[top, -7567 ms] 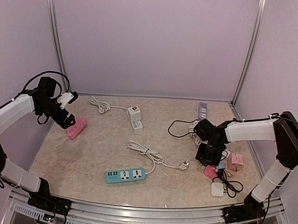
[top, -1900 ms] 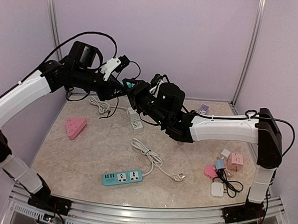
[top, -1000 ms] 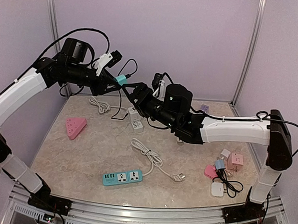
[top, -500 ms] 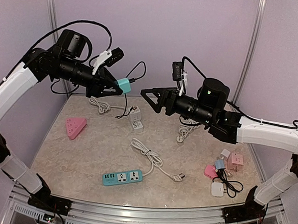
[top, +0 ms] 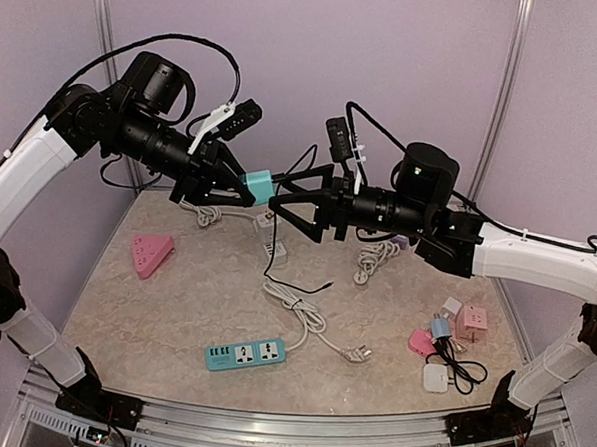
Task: Insert the plug
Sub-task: Pick up the plug from the center of the board.
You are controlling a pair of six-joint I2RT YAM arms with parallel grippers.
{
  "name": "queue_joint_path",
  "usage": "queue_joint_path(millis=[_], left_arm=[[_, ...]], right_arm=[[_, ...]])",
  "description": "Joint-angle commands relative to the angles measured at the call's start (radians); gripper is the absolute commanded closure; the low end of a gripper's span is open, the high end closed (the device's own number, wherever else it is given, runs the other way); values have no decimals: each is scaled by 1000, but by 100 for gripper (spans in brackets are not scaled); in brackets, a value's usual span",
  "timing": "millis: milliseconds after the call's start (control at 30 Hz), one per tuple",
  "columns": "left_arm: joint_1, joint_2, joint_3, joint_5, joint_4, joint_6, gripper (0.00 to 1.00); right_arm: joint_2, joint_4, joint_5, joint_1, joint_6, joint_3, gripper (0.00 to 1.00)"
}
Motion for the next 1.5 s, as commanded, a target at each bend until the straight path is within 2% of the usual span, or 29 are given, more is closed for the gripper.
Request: queue_joint_path(millis=[0, 200, 367, 467, 533, 733, 867, 933, 1033, 1233, 1267, 1333, 1367, 1400, 1467], left_arm=[[-6, 24, 50, 28, -25, 8, 100], [-13, 46, 53, 28, -17, 8, 100], [-16, 46, 48, 33, -19, 14, 100], [-17, 43, 38, 34, -25, 26, 100], [-17, 39, 29, 36, -31, 35, 100], [-16, 36, 12, 75, -59, 65, 100], [-21, 40, 17, 91, -54, 54, 100], [-24, 42, 18, 92, -54, 57, 100], [-25, 45, 21, 93, -52, 56, 100], [-24, 41, -1, 91, -72, 81, 100], [-23, 38, -6, 82, -72, 82, 96], [-17, 32, -17, 51, -71, 80, 48], [-8, 29, -22, 37, -70, 79, 32], [3, 24, -30, 26, -68, 79, 21], [39, 6, -45, 1, -69, 78, 10]], right_arm=[[15, -1, -37, -13, 1, 11, 14], [58, 13, -93, -13, 20, 56, 22], [93, 39, -145, -13, 49, 92, 39], [101, 59, -157, -13, 59, 94, 57], [100, 77, -174, -13, 65, 92, 64], [78, 122, -215, -14, 57, 71, 66], [83, 129, -246, -14, 63, 85, 70], [86, 131, -255, -13, 67, 89, 79], [94, 118, -256, -14, 80, 98, 100], [76, 120, -258, -13, 94, 90, 100], [69, 96, -239, -13, 80, 91, 100], [48, 11, -180, -14, 39, 92, 100], [38, -45, -143, -13, 11, 94, 100], [30, -114, -92, -14, -17, 102, 100], [24, -282, -10, -13, -93, 134, 100]])
